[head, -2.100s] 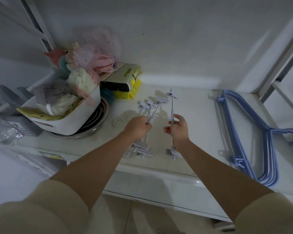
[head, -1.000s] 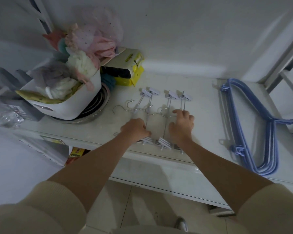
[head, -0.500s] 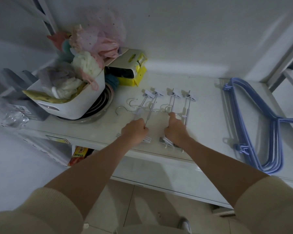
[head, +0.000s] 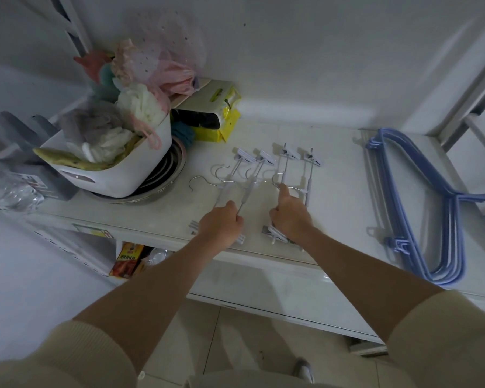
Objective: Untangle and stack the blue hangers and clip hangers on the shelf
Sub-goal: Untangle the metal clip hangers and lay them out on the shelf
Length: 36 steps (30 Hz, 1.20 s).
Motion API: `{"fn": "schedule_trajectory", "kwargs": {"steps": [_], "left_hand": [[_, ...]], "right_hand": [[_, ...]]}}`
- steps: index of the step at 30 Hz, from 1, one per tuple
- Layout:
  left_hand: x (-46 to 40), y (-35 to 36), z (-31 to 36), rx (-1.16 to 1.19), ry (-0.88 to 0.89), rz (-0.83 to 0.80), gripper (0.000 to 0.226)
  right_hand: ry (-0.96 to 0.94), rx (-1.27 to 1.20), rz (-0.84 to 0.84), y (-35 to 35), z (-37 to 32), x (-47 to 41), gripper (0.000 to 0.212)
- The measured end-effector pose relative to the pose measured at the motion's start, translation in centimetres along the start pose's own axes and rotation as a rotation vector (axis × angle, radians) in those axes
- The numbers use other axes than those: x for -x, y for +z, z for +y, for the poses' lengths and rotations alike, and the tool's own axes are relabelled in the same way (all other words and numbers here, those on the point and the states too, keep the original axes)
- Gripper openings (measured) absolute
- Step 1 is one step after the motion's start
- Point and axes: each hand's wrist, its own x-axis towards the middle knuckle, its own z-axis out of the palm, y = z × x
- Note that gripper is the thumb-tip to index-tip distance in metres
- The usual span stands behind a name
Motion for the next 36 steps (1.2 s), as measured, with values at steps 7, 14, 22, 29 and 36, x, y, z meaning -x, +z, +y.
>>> {"fn": "schedule_trajectory", "kwargs": {"steps": [7, 14, 22, 29, 36], "left_hand": [[-0.9, 0.5, 0.1, 0.037, -0.021, -0.001, 0.032], [-1.4, 0.2, 0.6, 0.097, -0.028, 0.067, 0.030], [-2.1, -0.8, 1.4, 0.227, 0.036, 0.166, 0.018], [-1.8, -1.1, 1.1, 0.255, 0.200, 0.158, 0.014], [-4.1, -2.5, -0.2, 0.228, 0.227, 0.310, 0.014]], "right_hand": [[0.012, 0.023, -0.019, 0.1, 1.1, 0.0, 0.059], [0.104, -0.118, 0.070, -0.2, 1.6, -0.5, 0.055], [0.115, 0.093, 0.128, -1.2, 1.3, -0.5, 0.046], [0.235, -0.869, -0.041, -4.0, -5.6, -3.1, 0.016], [0.076, -1.082, -0.011, -5.1, -6.4, -4.0, 0.031]]}}
